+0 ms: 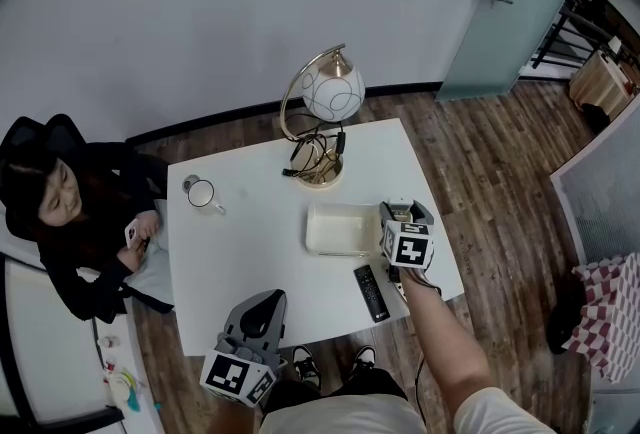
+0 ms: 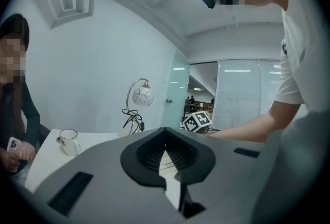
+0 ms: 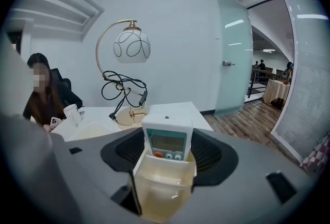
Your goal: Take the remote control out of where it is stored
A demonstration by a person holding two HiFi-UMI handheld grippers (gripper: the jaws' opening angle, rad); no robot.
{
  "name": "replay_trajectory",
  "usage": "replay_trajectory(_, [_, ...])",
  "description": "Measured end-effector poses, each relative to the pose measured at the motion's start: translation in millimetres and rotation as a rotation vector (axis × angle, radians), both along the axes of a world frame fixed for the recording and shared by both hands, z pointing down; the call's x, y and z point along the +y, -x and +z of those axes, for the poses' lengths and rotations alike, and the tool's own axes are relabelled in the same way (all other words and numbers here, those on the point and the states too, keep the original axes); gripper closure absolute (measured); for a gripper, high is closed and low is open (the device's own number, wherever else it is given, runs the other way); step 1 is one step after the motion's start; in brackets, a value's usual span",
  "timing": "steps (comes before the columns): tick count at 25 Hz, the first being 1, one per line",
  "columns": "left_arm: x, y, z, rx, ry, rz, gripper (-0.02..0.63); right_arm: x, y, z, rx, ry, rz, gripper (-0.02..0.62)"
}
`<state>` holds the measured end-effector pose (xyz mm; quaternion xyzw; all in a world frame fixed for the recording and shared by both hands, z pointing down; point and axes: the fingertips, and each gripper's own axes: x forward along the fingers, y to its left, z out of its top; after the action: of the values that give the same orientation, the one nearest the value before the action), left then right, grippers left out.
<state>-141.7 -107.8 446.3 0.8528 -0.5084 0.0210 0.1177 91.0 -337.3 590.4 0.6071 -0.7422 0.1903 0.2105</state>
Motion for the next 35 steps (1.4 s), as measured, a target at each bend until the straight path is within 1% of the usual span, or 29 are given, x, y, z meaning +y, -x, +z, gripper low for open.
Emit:
replay_trajectory(3, [0, 0, -1, 0.001, -0.002, -0.001, 0.600, 1, -2, -8, -0.009, -0.020, 0.004, 0.307])
replay_trajectory(8, [-1, 0, -3, 0.002, -0.009, -0.004, 0.600, 4, -1, -34, 0.002, -0.089, -0.029, 0.308])
replay_trajectory(17, [1, 3, -8, 0.012, -0.020, -0.016, 0.600, 30, 1, -98, 0.011, -0.236, -0.131, 0.310])
replay_trajectory(21, [3, 2, -9, 0.017, -0.027, -0.016, 0.600, 48, 1, -115, -0.013, -0.266, -0.166, 0.310])
replay_trajectory(24, [6, 2, -10, 0.019, -0.031, -0.015, 0.600, 64, 3, -123, -0.034, -0.275, -0.194, 0.311])
replay_trajectory(28, [9, 2, -12, 0.023, -0.039, -0.019, 0.600, 90, 12, -132, -0.058, -0.274, -0.254, 0.311])
replay_trajectory(31, [12, 4, -14, 0.025, -0.043, -0.024, 0.600, 115, 22, -135, -0.075, -0.252, -0.315, 0.311])
replay_trajectory(35, [16, 8, -14, 0.024, -0.043, -0.033, 0.600, 148, 39, -128, -0.087, -0.199, -0.405, 0.311])
